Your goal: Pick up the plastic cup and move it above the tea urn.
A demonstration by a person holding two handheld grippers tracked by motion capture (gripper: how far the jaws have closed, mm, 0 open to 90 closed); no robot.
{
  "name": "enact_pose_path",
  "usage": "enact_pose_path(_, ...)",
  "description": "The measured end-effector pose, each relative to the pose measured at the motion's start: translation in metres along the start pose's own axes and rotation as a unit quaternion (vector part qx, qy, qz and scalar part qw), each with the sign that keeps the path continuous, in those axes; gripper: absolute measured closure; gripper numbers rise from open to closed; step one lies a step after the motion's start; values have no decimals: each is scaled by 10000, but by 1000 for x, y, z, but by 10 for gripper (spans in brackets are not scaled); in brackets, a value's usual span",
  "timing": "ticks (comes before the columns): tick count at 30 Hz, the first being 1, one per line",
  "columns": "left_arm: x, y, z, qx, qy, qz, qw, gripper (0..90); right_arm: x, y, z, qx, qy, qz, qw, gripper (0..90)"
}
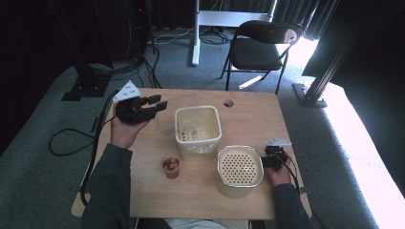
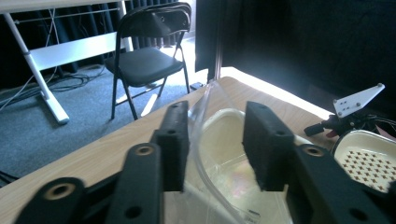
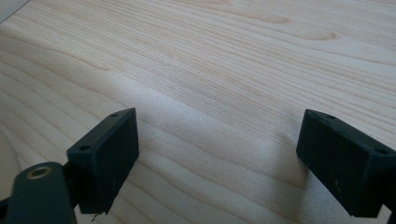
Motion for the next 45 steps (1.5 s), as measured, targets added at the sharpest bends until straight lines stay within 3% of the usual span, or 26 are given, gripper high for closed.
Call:
enact_pose_path(7,-3,-8,2,44,-33,-108,9999,563,0,0,0,0,-1,-1,10000,124)
enact_pose_path(11,-10,-16,4,87,-79,-332,9994,540,0,0,0,-1,-1,-1,10000,125)
enact_pose_path(17,-10,-24,11,-34,8,-271,9996,499,0,0,0,0,-1,-1,10000,125)
enact_pose_path(23,-14,-26,17,9,-84,-309,9995,457,0,0,0,0,-2,-1,10000,125)
enact_pose_path(26,-19,-29,16,227,-197,-468,9985,448,0,0,0,0,-1,-1,10000,125)
enact_pose_path(31,-20,-26,3,701,-242,-559,9957,471,0,0,0,0,-1,-1,10000,125)
enact_pose_path(37,-19,-25,-18,1064,-38,-551,9928,482,0,0,0,-2,-4,2,10000,124)
enact_pose_path(41,-18,-17,-17,782,204,-218,9965,479,0,0,0,-2,-4,2,10000,124)
enact_pose_path(45,-27,-12,-12,576,312,-169,9977,458,0,0,0,-2,-3,2,10000,124)
Point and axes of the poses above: each handheld gripper's, and its own axes: y roughly backward along the jaws, x roughly out of its top, z roughly to its right, the point moved 4 cm from there along -y, roughly forward along the jaws, and after that the axes turned 8 degrees about y, right-handed, at the moved point
